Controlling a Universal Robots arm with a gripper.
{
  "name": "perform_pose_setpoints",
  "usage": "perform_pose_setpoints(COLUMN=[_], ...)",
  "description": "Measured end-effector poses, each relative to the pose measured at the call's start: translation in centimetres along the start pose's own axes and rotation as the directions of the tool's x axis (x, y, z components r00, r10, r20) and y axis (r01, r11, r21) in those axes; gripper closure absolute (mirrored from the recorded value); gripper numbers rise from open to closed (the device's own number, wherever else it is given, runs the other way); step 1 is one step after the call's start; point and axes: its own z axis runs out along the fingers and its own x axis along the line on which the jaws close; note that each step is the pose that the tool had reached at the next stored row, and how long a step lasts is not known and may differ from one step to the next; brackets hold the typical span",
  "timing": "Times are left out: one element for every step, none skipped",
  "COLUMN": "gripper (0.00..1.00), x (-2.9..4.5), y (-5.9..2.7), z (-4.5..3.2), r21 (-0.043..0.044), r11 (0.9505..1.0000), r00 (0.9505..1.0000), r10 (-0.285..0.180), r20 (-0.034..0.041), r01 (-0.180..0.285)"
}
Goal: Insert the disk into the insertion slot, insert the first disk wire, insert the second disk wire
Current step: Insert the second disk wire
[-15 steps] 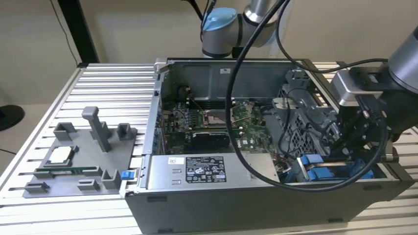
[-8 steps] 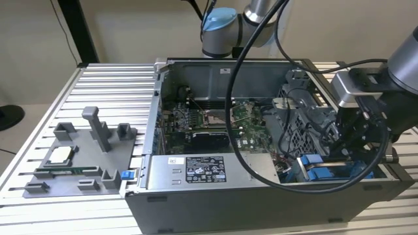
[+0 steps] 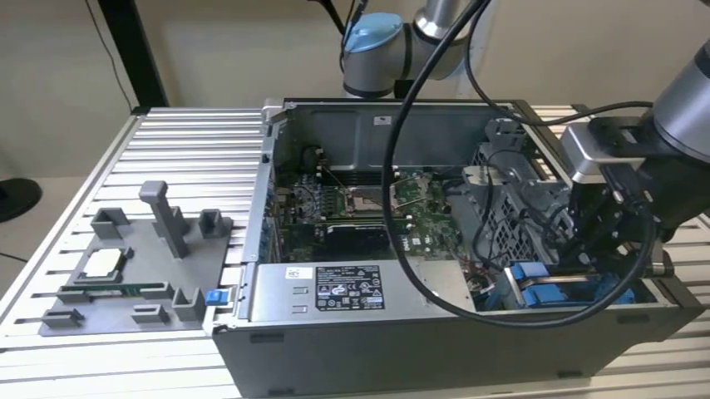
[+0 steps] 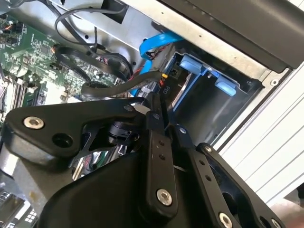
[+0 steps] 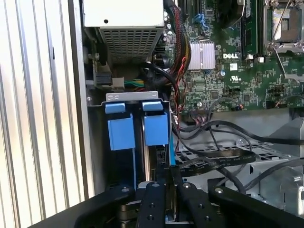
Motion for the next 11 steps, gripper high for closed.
perform_pose_setpoints(gripper=[0.0, 0.0, 0.0, 0.0, 0.0, 0.0, 0.0, 0.0, 0.0, 0.0, 0.0], x=[0.08, 0.09, 0.06, 0.0, -0.04, -0.1, -0.16, -0.23, -0.29, -0.36, -0.43], y=[-0.01, -0.02, -0.01, 0.0, 0.0, -0.01, 0.01, 0.01, 0.02, 0.02, 0.03], z=[-0.01, -0.01, -0.11, -0.42, -0.73, -1.14, -1.54, -1.99, -2.42, -2.89, -3.3], r21=[0.0002, -0.0001, -0.0007, -0.0009, -0.001, -0.001, -0.0011, -0.0011, -0.0012, -0.0011, -0.0012], r11=[1.0, 1.0, 1.0, 1.0, 1.0, 1.0, 1.0, 1.0, 1.0, 1.0, 1.0], r00=[1.0, 1.0, 0.9999, 0.9999, 0.9999, 0.9999, 0.9999, 0.9999, 0.9999, 0.9999, 0.9999], r10=[0.0, 0.0, 0.0, 0.0, 0.0, 0.0, 0.0, 0.0, 0.0, 0.0, 0.0], r20=[0.0013, 0.0041, 0.0102, 0.0124, 0.0144, 0.0145, 0.0155, 0.0153, 0.016, 0.0159, 0.016], r01=[0.0, 0.0, 0.0, 0.0, 0.0, 0.0, 0.0, 0.0, 0.0, 0.0, 0.0])
